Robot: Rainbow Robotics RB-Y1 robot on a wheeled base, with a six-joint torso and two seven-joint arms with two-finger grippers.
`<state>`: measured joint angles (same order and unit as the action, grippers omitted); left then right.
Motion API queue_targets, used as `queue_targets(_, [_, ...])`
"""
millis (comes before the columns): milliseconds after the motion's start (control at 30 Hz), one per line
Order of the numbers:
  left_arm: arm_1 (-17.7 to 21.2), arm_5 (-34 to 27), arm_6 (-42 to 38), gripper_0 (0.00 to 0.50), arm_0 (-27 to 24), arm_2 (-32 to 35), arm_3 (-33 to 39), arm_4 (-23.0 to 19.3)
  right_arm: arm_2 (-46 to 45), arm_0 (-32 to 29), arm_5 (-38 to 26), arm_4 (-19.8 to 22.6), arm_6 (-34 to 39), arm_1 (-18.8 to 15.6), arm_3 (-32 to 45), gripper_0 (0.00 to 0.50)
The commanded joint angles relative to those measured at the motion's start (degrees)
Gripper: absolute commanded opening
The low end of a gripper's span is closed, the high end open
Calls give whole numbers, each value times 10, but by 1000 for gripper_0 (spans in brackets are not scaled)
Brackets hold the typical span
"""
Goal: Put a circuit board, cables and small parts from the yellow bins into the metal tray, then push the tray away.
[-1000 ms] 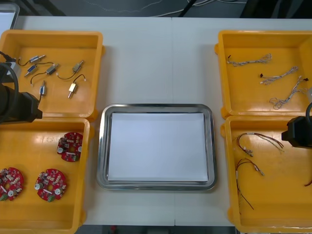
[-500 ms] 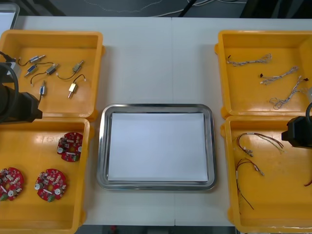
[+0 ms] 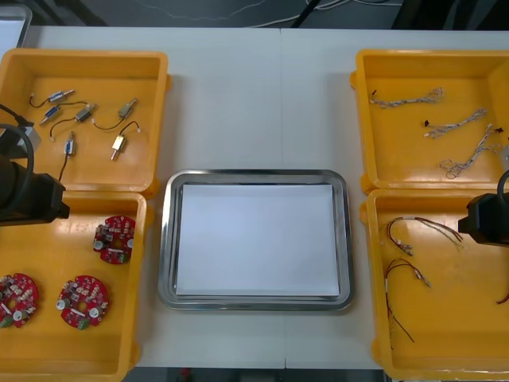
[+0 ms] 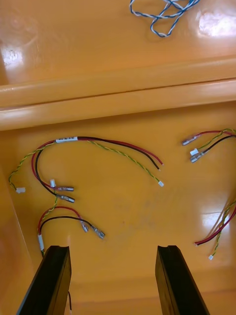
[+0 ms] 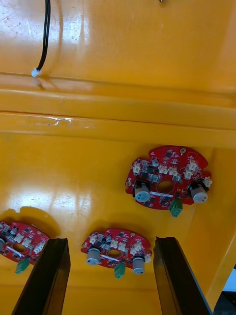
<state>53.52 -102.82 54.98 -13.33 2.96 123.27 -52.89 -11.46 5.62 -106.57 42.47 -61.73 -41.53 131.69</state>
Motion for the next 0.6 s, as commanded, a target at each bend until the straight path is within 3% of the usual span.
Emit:
queue_targets(33, [35,-10,-7,500,-28,13,5,-10,-9,-21,0,-25,-12,16,31,500])
queue_targets(367, [77,-3,26,500,-21,40,-1,-63,-9,-37,0,-68,72,68,30,500])
queue_targets(600, [90,35,115,500,56,115,-1,-100,-9,-44,-5,-92,155,116,30,500])
